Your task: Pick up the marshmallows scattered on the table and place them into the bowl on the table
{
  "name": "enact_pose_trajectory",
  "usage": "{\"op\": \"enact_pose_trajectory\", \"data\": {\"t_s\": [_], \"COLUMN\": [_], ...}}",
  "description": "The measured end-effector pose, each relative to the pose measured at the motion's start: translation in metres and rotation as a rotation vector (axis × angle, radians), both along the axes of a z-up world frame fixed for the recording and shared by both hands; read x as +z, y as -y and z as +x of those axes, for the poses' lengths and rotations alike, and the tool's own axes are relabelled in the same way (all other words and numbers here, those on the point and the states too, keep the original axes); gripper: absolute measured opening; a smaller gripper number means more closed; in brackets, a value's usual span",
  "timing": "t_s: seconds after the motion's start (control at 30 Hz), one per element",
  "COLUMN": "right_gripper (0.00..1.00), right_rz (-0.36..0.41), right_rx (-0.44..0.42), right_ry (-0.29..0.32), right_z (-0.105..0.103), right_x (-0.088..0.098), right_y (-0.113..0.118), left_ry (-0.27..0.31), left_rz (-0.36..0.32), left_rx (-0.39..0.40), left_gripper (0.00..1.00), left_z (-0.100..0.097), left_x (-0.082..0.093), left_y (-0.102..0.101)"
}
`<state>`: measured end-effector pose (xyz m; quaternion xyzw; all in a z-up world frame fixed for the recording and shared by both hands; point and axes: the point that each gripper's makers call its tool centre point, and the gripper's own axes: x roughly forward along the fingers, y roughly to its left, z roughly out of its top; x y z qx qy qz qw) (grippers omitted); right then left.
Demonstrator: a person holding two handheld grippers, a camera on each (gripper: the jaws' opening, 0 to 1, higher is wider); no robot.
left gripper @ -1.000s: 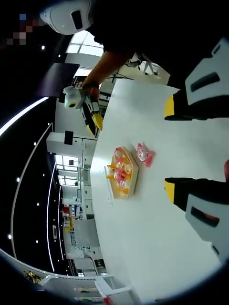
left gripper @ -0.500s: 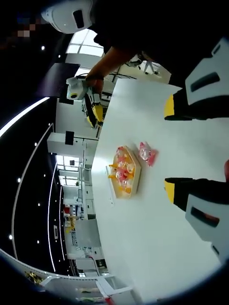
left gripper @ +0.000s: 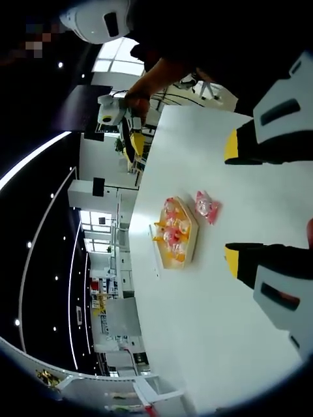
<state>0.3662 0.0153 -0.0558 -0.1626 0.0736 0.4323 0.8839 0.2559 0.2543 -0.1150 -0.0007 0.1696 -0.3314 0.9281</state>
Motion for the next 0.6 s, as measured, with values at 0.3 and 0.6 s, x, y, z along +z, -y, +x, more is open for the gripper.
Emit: {"op": "enact_pose_trajectory", "data": {"t_s": [0.3, 0.6], "right_gripper": [0.30, 0.30], "right_rz": [0.057, 0.113], "right_rx": [-0.041, -0.066], "right_ry": [-0.006, -0.018], "right_z": [-0.012, -0.025], "right_x": [0.000, -0.010], "right_y": [0.010, 0.014], "left_ry": [0.010, 0.015], "left_rz": [0.000, -0.001], "left_rx": [-0.006, -0.006], "left_gripper": [0.48, 0.48], "left_z": [0.002, 0.005], "left_x": [0.003, 0.004], "left_y": [0.002, 0.002]}}
